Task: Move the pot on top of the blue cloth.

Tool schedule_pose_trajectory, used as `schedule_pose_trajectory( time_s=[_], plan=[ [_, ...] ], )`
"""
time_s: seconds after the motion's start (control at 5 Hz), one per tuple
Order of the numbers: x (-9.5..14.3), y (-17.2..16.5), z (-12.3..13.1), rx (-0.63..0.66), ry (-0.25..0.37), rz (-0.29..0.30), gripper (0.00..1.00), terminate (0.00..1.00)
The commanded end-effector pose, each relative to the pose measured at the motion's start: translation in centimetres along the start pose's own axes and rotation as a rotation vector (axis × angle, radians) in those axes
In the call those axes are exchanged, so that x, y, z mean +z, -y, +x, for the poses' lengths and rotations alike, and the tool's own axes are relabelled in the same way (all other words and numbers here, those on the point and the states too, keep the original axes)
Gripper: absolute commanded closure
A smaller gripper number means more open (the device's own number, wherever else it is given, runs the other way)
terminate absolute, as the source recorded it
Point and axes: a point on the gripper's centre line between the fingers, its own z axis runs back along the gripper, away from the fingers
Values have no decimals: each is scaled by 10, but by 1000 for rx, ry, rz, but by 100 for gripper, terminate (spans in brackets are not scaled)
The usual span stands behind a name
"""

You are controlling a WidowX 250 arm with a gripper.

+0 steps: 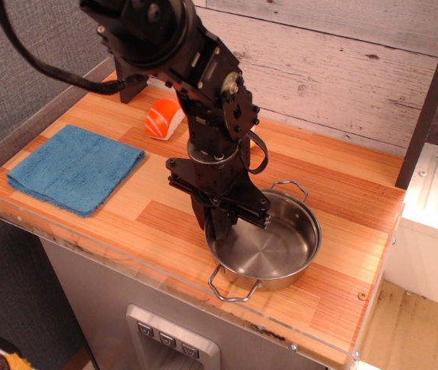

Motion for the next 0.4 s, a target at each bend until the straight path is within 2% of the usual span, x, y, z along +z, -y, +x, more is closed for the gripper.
schedule_pose_trajectory(
  time_s=[0.0,0.2],
  plan=[
    [25,-3,5,26,43,-46,100,0],
    [74,-25,1,104,82,-21,100,0]
  ],
)
